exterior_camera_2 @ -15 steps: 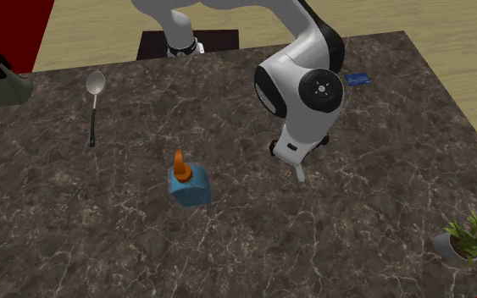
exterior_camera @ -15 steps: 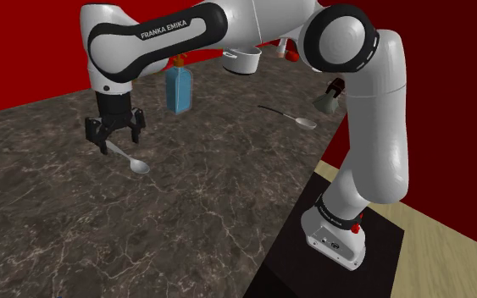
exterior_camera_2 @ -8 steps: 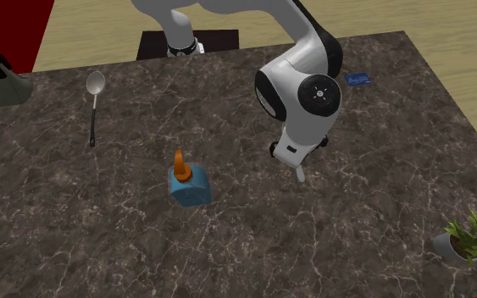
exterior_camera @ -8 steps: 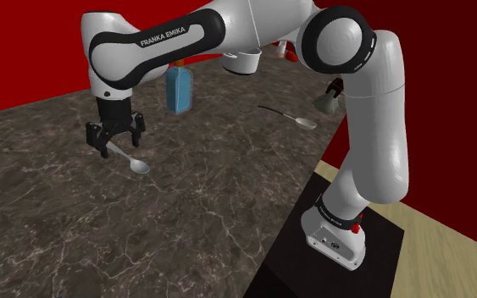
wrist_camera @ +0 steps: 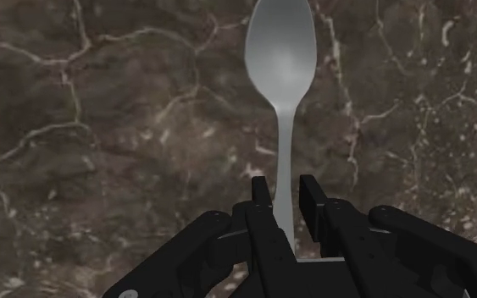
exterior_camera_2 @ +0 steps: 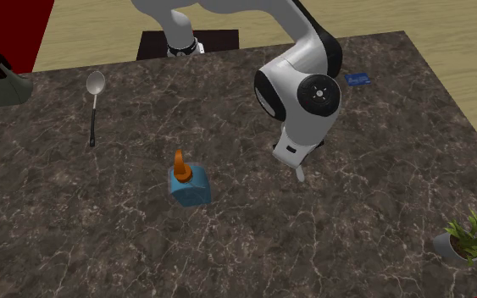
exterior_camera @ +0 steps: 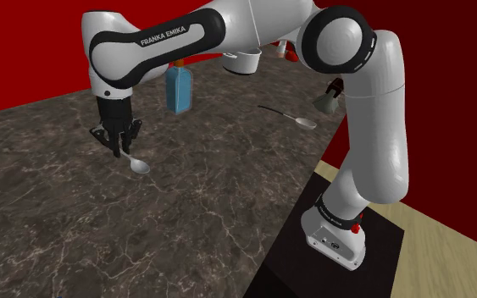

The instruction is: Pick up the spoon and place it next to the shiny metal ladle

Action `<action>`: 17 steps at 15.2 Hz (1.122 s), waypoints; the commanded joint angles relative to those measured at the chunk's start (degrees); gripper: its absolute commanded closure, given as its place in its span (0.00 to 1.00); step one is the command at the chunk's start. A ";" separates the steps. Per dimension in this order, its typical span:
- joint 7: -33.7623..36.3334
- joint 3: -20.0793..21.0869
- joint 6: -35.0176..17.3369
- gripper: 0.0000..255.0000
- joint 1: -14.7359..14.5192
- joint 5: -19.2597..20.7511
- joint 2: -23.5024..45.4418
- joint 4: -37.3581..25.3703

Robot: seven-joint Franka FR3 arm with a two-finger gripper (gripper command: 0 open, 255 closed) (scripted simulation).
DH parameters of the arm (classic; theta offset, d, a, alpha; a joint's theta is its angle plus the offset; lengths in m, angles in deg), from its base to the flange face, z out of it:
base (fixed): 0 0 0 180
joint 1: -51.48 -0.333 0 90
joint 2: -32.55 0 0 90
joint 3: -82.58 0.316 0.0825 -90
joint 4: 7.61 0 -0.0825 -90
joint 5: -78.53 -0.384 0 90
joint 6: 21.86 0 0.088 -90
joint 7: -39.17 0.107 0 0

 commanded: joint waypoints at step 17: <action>0.82 0.60 8.24 1.00 0.11 -0.67 -3.18 -5.08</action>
